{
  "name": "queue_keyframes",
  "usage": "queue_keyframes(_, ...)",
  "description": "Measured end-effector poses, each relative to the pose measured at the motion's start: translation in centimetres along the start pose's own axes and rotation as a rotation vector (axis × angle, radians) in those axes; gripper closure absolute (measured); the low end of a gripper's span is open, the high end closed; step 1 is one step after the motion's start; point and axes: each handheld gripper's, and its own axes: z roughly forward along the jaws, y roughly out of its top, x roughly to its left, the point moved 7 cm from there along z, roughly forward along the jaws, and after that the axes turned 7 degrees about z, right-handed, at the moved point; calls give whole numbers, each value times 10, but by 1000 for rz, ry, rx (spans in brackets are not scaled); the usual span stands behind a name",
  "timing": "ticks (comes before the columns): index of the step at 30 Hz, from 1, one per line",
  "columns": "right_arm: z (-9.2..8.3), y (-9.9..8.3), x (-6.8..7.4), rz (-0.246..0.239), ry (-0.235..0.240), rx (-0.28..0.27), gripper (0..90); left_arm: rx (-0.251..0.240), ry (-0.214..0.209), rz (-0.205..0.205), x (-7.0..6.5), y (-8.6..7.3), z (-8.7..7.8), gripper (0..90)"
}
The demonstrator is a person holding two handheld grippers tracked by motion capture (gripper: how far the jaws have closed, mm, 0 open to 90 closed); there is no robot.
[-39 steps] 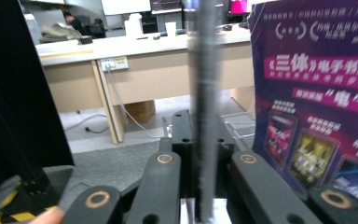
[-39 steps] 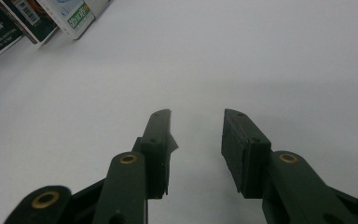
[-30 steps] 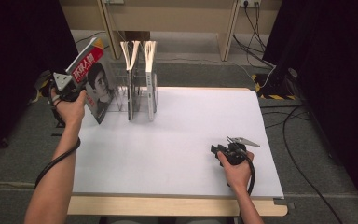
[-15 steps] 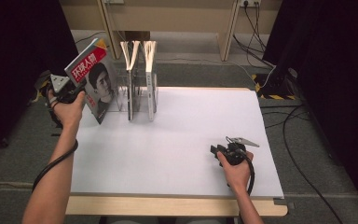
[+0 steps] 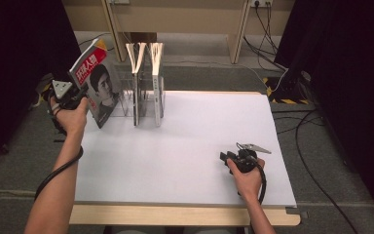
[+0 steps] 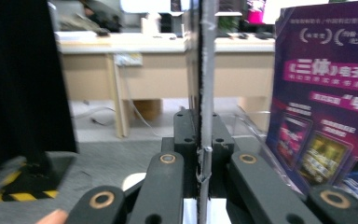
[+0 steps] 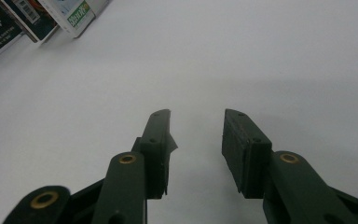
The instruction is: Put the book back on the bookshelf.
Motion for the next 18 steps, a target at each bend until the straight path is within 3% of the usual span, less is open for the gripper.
queue_keyframes(1,0,0,0,1,0,2,623,-5,11,20,-2,-1,0,848)
queue_keyframes(6,-1,1,0,6,2,-1,622,-2,29,21,0,-2,1,826)
queue_keyframes(18,-1,0,2,10,3,3,621,-10,-12,-49,6,-7,0,749)
